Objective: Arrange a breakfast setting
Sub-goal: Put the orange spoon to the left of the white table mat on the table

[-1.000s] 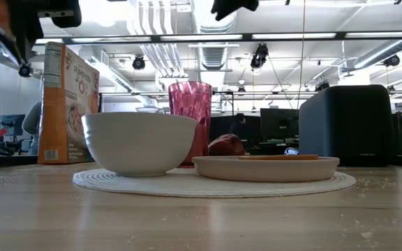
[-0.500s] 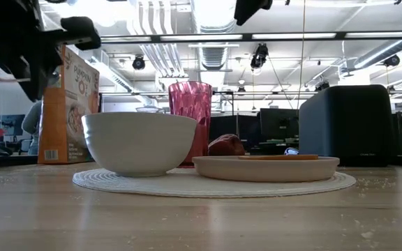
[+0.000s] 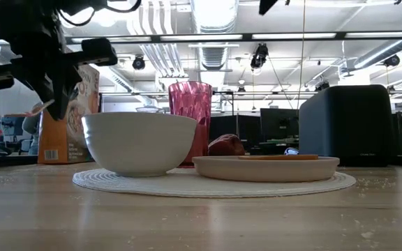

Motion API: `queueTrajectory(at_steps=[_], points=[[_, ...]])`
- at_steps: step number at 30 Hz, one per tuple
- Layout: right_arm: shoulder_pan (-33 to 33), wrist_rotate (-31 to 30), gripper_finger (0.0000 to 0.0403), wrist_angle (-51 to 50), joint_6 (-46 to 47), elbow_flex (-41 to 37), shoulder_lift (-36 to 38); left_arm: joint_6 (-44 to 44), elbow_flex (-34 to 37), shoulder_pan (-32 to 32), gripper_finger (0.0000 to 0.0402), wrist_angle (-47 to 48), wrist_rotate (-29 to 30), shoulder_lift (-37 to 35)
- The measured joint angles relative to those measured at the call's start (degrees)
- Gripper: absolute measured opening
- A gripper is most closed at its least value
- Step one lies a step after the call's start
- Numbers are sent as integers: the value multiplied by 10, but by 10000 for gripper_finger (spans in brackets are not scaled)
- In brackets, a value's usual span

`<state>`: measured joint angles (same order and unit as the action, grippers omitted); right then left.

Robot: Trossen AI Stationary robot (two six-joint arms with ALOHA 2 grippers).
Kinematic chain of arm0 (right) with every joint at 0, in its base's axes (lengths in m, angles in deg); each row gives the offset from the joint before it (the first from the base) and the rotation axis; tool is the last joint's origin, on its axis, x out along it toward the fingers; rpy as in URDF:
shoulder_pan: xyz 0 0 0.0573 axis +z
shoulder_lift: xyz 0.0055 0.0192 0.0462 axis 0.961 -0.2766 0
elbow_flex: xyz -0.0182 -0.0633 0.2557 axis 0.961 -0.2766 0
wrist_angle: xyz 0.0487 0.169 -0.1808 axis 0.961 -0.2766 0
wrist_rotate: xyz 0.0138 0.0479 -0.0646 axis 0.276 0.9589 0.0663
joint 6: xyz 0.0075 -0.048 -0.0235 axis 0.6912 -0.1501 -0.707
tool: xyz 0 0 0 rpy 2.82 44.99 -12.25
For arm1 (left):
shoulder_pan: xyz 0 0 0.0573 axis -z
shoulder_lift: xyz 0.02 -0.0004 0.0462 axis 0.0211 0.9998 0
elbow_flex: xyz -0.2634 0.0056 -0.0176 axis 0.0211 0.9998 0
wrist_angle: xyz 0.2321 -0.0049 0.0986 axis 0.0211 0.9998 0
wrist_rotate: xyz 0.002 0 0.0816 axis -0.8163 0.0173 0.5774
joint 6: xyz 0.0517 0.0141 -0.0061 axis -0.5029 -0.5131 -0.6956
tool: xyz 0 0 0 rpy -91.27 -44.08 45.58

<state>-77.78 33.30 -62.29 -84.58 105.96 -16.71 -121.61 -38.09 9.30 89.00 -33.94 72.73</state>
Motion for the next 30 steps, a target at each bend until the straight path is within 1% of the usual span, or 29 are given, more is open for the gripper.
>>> queueTrajectory(at_steps=[2, 4, 7, 11, 14, 20, 23, 30], points=[[-6, 0, 123, 19, -6, -8, 26, -4, 0, -2, 0, -8, 1, 4], [-10, 0, 122, 61, -13, -32, 57, -11, 0, -5, 0, -16, 1, 7], [-13, 1, 120, 141, -29, -102, 113, -17, 0, -9, 0, -16, 2, 8], [-18, 26, 119, 218, -24, -236, 194, -17, 0, -13, 0, -18, 3, 6], [-18, 26, 118, 285, -14, -352, 259, -17, 0, -13, 0, -23, 3, 6], [-18, 31, 118, 452, 6, -574, 383, -15, 0, -13, 0, -40, 4, 6], [-18, 46, 118, 539, 7, -672, 444, -12, 0, -14, 0, -44, 4, 6], [-18, 47, 118, 716, 21, -871, 563, 4, 0, -21, 0, -45, 16, 6]])
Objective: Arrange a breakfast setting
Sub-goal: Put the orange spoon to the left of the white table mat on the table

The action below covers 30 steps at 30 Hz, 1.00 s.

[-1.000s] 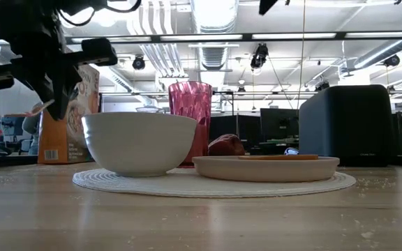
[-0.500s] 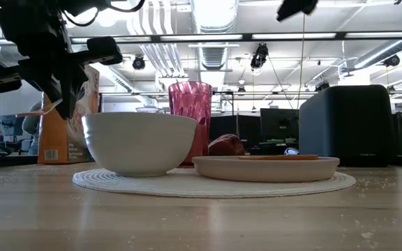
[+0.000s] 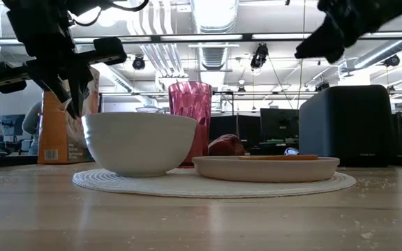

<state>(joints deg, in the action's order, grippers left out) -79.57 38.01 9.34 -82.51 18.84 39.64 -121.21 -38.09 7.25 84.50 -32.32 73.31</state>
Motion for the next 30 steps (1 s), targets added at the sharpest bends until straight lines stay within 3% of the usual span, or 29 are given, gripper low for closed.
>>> queueTrajectory(at_steps=[7, 15, 23, 30], points=[[0, -1, 118, 162, 0, -155, 73, -2, 0, -4, 0, 0, 3, 0], [1, 1, 118, 290, 5, -260, 98, 6, 0, -4, 0, -1, -3, 0], [1, -1, 118, 455, -6, -341, 98, 9, 0, -4, 0, -4, -12, 0], [2, 2, 118, 451, -14, -341, 97, 10, 0, -4, 0, -5, -15, 0]])
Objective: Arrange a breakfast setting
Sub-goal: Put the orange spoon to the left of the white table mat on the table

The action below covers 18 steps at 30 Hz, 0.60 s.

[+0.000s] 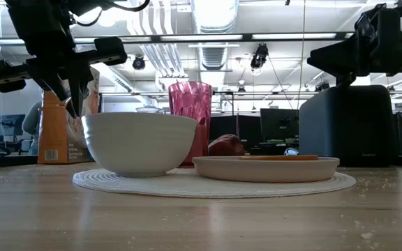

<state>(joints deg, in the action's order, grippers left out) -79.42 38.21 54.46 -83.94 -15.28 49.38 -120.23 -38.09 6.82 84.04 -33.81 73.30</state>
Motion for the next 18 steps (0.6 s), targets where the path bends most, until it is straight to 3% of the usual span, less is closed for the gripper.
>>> queueTrajectory(at_steps=[10, 18], points=[[0, 0, 118, -22, -102, -1, -2, 2, 0, 0, 0, 0, 0, 0], [0, -2, 118, -17, -91, -1, -2, -13, 1, 0, 0, -1, -33, 0]])
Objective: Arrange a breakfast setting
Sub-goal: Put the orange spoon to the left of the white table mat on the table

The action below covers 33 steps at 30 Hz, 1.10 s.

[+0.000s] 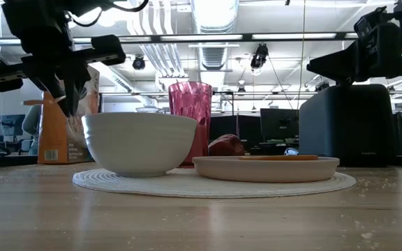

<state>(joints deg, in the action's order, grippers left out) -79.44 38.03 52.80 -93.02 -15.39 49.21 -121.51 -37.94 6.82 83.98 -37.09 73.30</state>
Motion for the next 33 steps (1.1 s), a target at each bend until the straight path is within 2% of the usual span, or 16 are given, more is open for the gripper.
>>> queueTrajectory(at_steps=[13, 19, 25, 33], points=[[0, -2, 118, 2, -6, 0, 0, -74, 0, 0, 0, -20, 5, 92], [0, -1, 118, 3, 0, 0, 0, -84, 0, 0, 0, -40, 5, 102], [0, -1, 118, 3, 0, 0, 0, -110, 0, -5, 0, -39, 46, 101], [0, -1, 118, 3, 0, 0, 0, -110, 0, -24, 0, -50, 51, 122]])
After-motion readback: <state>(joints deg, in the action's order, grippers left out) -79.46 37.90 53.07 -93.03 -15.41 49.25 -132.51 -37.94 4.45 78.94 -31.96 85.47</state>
